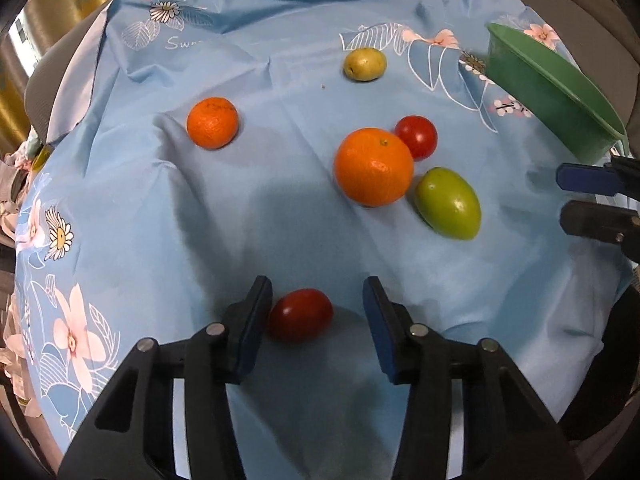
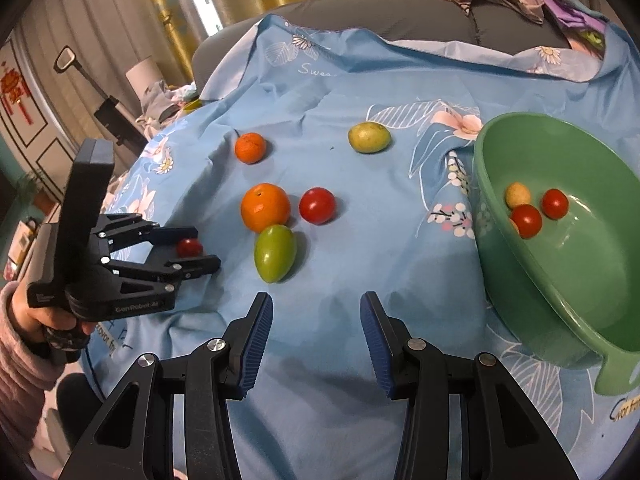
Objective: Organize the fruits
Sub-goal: 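Grasp a red cherry tomato with the left tool while the right tool grasps another, then carry both cherry tomatoes over the green bowl and open both tools, then withdraw both open tools from the bowl toward the remaining fruits, then grasp a green fruit with the left tool while the right tool grasps a yellow fruit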
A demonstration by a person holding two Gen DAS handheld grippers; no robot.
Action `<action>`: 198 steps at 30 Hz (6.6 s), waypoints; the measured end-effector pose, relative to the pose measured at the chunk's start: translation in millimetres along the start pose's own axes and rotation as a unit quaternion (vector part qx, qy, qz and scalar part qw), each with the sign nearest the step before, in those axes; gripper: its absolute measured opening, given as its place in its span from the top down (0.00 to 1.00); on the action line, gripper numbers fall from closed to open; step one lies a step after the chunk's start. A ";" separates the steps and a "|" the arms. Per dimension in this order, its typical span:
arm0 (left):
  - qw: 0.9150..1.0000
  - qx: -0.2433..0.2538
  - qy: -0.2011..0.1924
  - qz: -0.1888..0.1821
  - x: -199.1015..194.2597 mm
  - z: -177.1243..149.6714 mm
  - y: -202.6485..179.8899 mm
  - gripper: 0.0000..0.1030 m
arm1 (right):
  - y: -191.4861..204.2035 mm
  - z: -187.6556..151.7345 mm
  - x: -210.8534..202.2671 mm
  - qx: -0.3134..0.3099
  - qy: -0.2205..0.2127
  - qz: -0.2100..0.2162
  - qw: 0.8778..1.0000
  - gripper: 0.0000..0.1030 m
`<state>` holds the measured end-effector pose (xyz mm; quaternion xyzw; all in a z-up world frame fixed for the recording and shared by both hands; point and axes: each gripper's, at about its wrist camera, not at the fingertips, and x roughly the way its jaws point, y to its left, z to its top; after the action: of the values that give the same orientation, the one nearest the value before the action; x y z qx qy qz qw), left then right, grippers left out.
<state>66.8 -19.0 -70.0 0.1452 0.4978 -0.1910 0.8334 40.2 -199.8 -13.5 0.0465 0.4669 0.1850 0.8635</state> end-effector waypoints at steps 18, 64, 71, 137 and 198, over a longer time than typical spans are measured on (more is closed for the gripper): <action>0.989 -0.109 -0.064 -0.073 -25.1 -2.7 22.1 0.72 | -3.3 41.5 43.5 -0.004 0.014 0.000 1.000 0.56; 0.987 -0.105 -0.109 -0.060 -69.2 2.3 -3.9 0.72 | 19.1 44.5 7.0 -0.020 -0.023 0.051 0.998 0.68; 0.987 -0.082 -0.123 -0.055 -85.6 8.0 -25.1 0.72 | 17.5 34.9 -19.1 -0.015 -0.048 0.056 0.997 0.68; 0.995 -0.012 -0.089 -0.035 -42.9 86.8 -109.8 0.07 | -108.9 -0.3 -95.7 0.101 -0.120 -0.137 0.978 0.63; 0.990 -0.107 -0.032 -0.080 9.2 40.9 -62.2 0.59 | -25.5 -3.9 -39.5 0.009 -0.053 -0.059 0.997 0.51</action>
<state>73.6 -93.4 -62.5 0.0082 0.4982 -0.2075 0.8418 24.5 -238.2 9.0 0.0367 0.4238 0.1265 0.8961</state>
